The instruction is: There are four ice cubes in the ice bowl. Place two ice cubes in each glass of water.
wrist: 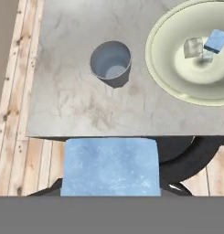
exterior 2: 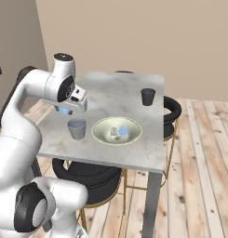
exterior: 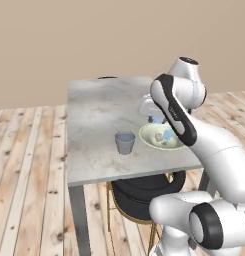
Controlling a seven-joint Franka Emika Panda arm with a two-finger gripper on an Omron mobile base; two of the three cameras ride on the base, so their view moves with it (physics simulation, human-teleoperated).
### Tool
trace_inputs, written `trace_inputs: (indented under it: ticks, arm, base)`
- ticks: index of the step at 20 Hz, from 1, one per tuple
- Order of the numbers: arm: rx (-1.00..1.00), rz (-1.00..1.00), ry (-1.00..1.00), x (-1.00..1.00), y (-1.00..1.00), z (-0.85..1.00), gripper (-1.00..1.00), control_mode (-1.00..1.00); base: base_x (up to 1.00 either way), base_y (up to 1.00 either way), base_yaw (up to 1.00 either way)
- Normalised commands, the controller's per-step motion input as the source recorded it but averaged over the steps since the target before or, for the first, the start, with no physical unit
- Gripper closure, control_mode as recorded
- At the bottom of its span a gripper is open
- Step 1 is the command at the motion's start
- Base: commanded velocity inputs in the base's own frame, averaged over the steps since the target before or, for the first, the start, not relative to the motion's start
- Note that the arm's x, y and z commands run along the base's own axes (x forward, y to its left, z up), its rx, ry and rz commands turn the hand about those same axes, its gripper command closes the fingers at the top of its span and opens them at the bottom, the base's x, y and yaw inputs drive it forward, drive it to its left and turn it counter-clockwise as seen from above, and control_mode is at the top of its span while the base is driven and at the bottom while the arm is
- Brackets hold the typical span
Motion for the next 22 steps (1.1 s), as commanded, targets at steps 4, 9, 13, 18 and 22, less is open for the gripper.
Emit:
trace_inputs:
  ticks: [4,9,13,18,22]
  arm:
    - [-0.07,-0.06,0.01,0.36,0.42,-0.08,1.0,-1.0]
    - [-0.03,-0.03,0.16,0.55,0.01,-0.21,1.0,-1.0]
    - [0.0,-0.01,0.16,0.5,0.0,-0.38,1.0,-1.0]
    - [0.0,-0.04,0.04,0.35,0.0,-0.57,1.0,-1.0]
    - [0.0,-0.05,0.0,0.25,0.0,-0.54,1.0,-1.0]
  base:
    - [0.0,0.0,0.0]
    - [0.0,0.0,0.0]
    - [0.0,0.0,0.0]
    - [0.0,0.0,0.0]
    - [0.0,0.0,0.0]
